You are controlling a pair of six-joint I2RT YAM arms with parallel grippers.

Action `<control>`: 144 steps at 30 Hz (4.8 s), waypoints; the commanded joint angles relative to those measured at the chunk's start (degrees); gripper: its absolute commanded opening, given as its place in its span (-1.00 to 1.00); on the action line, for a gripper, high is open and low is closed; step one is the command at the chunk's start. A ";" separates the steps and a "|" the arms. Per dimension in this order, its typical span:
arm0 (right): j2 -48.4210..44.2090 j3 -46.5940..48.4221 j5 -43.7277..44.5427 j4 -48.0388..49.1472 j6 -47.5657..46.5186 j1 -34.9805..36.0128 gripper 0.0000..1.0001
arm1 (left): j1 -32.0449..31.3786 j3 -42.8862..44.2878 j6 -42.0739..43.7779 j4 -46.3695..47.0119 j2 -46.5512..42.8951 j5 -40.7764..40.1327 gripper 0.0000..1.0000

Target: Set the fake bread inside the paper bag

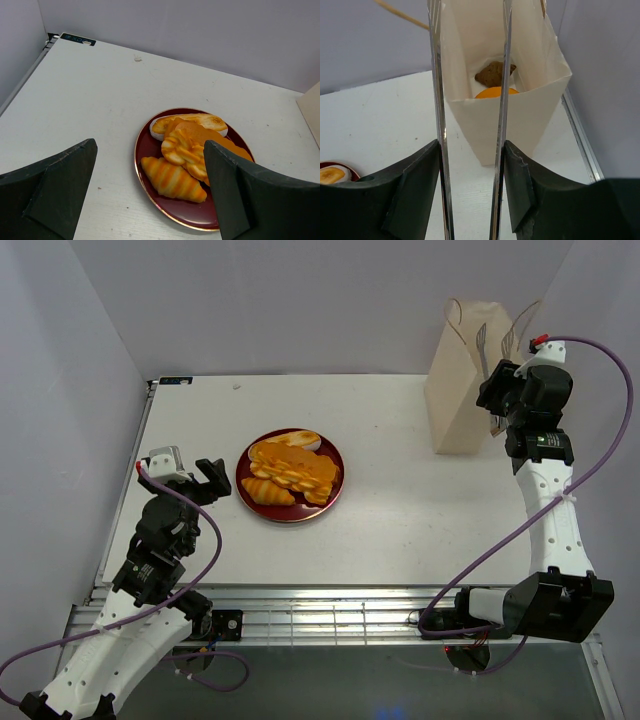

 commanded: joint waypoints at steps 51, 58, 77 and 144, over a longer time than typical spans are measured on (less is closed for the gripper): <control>1.55 -21.18 11.22 2.59 -22.50 59.70 0.03 | -0.32 -1.23 0.99 1.19 5.35 0.01 0.94; 4.45 -19.50 13.16 3.55 -22.94 60.76 0.01 | -0.32 -1.14 0.82 1.19 5.00 0.80 0.94; 12.89 -15.02 10.79 7.24 -24.00 60.85 -0.01 | -0.32 -1.06 0.73 1.19 4.03 1.59 0.94; -9.25 9.85 7.88 -7.34 -16.62 36.60 -0.53 | -0.41 -0.97 0.64 1.01 2.80 1.51 0.95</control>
